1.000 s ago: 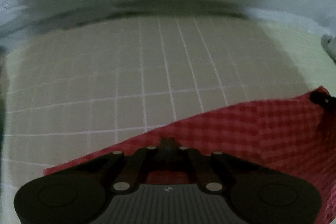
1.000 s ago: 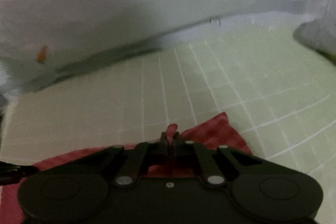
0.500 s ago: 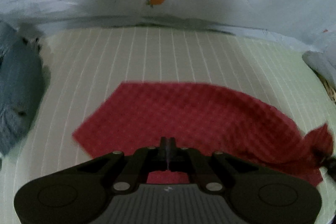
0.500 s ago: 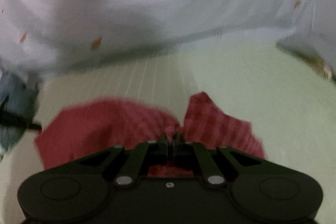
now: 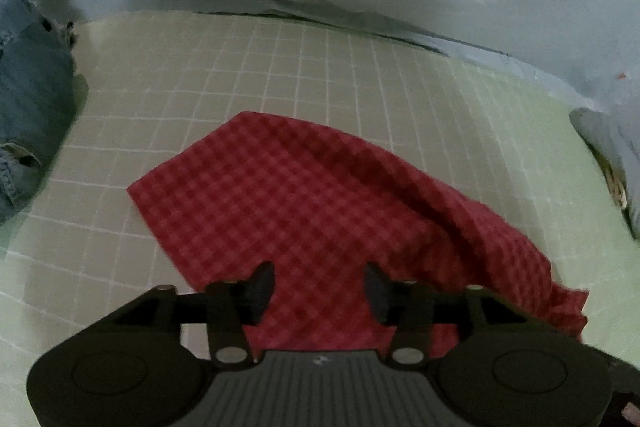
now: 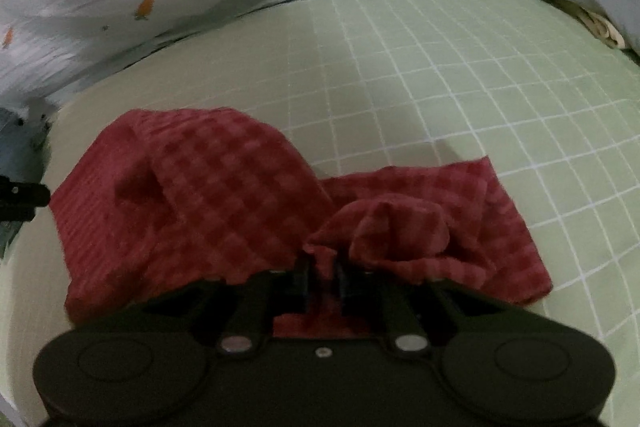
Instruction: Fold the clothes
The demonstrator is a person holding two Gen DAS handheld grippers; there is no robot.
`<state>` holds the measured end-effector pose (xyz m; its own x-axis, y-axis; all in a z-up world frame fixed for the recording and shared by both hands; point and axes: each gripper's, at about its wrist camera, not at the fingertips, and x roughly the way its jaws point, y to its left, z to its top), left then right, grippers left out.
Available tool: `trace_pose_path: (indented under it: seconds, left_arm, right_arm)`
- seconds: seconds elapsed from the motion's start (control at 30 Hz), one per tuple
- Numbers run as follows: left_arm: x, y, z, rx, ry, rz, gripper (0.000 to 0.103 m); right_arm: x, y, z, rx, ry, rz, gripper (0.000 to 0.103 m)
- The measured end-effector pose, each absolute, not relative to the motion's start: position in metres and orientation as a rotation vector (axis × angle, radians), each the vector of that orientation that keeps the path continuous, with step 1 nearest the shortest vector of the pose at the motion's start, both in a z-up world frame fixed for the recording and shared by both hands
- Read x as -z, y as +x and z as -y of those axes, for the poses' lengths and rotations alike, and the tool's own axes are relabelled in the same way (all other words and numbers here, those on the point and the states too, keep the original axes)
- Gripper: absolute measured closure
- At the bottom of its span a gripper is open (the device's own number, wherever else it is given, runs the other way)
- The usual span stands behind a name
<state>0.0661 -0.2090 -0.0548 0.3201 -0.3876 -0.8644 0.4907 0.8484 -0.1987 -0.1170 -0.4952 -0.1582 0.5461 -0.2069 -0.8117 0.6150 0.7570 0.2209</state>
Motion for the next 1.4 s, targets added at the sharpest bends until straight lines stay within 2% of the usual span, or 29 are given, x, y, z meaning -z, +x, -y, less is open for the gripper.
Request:
trace_pose_path:
  seconds: [0.17, 0.3, 0.57, 0.63, 0.73, 0.8, 0.83, 0.9, 1.23, 1.4]
  left_arm:
    - [0.063, 0.098, 0.229, 0.566, 0.027, -1.152, 0.035]
    - [0.076, 0.140, 0.255, 0.546, -0.102, -1.236, 0.030]
    - [0.119, 0.196, 0.318, 0.484, -0.187, -1.395, 0.029]
    - [0.128, 0.196, 0.327, 0.423, -0.152, -1.401, 0.030]
    - [0.135, 0.188, 0.332, 0.379, -0.092, -1.371, 0.044]
    - [0.136, 0.180, 0.330, 0.371, -0.057, -1.349, 0.092]
    - [0.137, 0.177, 0.329, 0.367, -0.039, -1.343, 0.098]
    - [0.138, 0.170, 0.322, 0.378, -0.043, -1.334, 0.102]
    - [0.096, 0.089, 0.260, 0.516, -0.029, -1.052, 0.103]
    - [0.087, 0.041, 0.240, 0.571, 0.030, -0.978, 0.103]
  right_arm:
    - [0.169, -0.093, 0.523, 0.536, 0.528, -0.868, 0.084]
    - [0.171, -0.065, 0.531, 0.515, 0.428, -0.879, 0.078]
    - [0.176, -0.036, 0.523, 0.448, 0.233, -0.889, 0.054]
    - [0.178, -0.033, 0.523, 0.424, 0.219, -0.886, 0.039]
    - [0.180, -0.029, 0.523, 0.394, 0.215, -0.884, 0.025]
    - [0.182, -0.026, 0.520, 0.396, 0.210, -0.886, 0.022]
    - [0.182, -0.025, 0.521, 0.397, 0.211, -0.886, 0.021]
    - [0.182, -0.024, 0.522, 0.403, 0.226, -0.882, 0.021]
    - [0.176, -0.041, 0.530, 0.515, 0.427, -0.848, 0.022]
    - [0.179, -0.068, 0.524, 0.571, 0.456, -0.854, 0.023]
